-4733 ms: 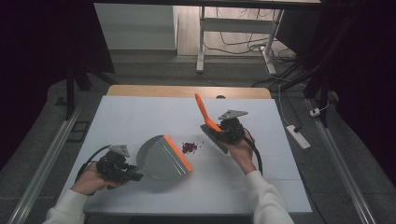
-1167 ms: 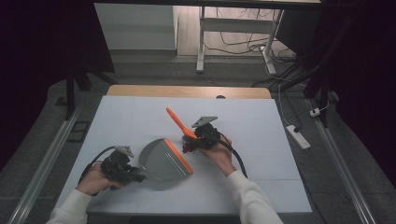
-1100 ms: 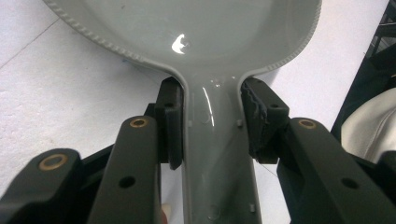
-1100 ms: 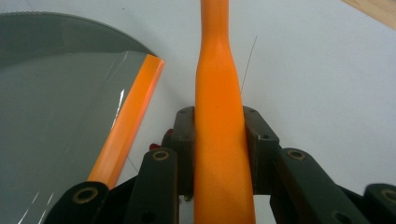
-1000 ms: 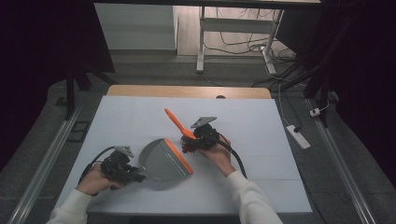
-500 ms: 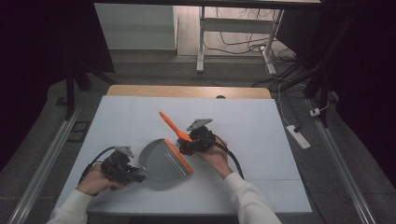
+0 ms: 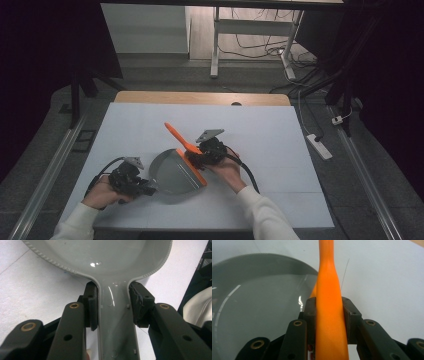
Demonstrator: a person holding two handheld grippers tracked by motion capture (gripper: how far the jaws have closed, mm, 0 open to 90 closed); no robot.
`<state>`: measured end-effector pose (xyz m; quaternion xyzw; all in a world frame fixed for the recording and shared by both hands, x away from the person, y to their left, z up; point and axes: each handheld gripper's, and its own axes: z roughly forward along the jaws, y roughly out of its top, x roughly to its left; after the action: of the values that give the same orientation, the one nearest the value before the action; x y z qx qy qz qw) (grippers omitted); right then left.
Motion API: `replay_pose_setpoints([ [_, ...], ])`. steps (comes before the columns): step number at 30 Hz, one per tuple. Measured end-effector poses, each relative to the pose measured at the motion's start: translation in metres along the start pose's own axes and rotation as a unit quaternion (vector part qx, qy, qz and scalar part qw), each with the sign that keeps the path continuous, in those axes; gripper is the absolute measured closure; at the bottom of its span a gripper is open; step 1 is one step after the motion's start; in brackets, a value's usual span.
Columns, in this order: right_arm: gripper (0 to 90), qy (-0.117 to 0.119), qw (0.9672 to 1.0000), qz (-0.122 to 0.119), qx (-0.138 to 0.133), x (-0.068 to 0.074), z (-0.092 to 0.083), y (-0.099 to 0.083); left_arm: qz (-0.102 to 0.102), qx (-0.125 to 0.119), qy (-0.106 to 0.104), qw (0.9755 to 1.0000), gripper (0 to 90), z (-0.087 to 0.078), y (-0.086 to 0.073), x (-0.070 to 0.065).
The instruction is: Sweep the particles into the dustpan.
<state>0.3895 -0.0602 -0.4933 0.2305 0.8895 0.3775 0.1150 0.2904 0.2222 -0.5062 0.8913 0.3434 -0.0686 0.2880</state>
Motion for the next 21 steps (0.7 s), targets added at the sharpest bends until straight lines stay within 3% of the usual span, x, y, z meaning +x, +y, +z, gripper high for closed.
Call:
replay_pose_setpoints([
  [12, 69.9, 0.013, 0.9999, -0.003, -0.010, 0.008, 0.001, 0.002, 0.001, 0.001, 0.000, 1.0000, 61.9, 0.000, 0.000, 0.000],
  [17, 70.1, 0.050, 0.9984, 0.006, -0.024, 0.012, 0.000, 0.005, 0.000, 0.001, 0.000, 1.0000, 61.9, 0.000, 0.000, 0.000],
  [21, 70.1, 0.044, 0.9986, -0.002, -0.028, 0.015, -0.003, 0.007, -0.001, -0.001, 0.001, 1.0000, 61.9, 0.000, 0.000, 0.000],
])
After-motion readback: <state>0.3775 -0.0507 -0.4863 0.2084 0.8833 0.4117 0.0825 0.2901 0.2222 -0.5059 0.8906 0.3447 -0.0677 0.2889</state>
